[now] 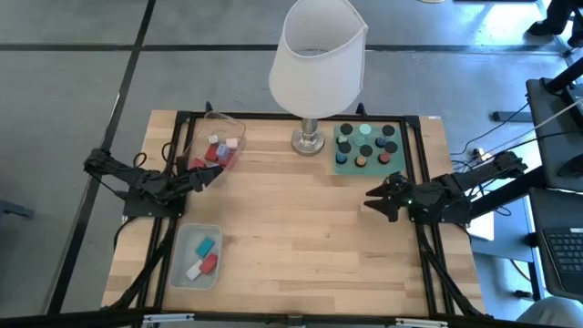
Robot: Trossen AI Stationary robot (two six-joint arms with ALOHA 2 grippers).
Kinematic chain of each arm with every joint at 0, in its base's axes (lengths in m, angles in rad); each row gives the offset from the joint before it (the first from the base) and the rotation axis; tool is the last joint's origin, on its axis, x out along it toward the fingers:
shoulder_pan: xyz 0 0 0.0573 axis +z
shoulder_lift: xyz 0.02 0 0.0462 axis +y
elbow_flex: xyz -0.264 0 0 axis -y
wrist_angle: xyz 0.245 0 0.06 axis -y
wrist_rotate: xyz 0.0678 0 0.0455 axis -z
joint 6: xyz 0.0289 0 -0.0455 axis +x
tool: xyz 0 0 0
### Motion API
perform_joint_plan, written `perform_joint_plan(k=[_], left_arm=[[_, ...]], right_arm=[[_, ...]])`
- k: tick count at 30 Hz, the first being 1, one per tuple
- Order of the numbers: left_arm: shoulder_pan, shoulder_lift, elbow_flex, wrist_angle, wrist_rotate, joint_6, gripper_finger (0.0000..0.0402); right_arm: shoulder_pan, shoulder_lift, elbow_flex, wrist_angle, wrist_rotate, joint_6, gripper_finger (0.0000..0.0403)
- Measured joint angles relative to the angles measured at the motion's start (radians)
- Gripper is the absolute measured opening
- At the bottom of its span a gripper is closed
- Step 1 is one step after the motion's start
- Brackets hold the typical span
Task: Pick & Place Office items
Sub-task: Return to Home Position
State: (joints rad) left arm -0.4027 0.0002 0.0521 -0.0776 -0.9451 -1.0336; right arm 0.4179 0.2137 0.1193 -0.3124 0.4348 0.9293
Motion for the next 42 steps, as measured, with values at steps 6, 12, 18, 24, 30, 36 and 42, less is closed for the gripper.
perform_joint_plan(k=[6,12,18,24,30,36,42], left_arm=[[-0.001,0.003,0.0,0.0,0.001,0.0,0.0196],[-0.001,0.003,0.0,0.0,0.002,0.0,0.0196],[-0.001,0.003,0.0,-0.001,-0.062,0.104,0.0196],[-0.001,0.004,0.0,-0.034,-0.305,0.496,0.0196],[-0.001,0.004,0.0,-0.053,-0.419,0.849,0.0196],[-0.001,0.004,0.0,-0.053,-0.42,1.154,0.0196],[-0.001,0.004,0.0,-0.053,-0.416,1.126,0.0196]], right_arm=[[0.0,-0.045,-0.001,-0.002,-0.006,0.002,0.0288],[0.0,-0.085,-0.009,0.001,-0.007,0.002,0.0288],[0.0,-0.137,-0.01,0.015,-0.006,0.003,0.0288],[0.0,-0.179,-0.01,0.014,-0.006,0.003,0.0288],[0.0,-0.214,-0.015,0.037,-0.007,0.004,0.0288],[0.0,-0.214,-0.055,0.217,-0.009,0.005,0.0288],[0.0,-0.214,-0.105,0.381,-0.008,0.005,0.0288]])
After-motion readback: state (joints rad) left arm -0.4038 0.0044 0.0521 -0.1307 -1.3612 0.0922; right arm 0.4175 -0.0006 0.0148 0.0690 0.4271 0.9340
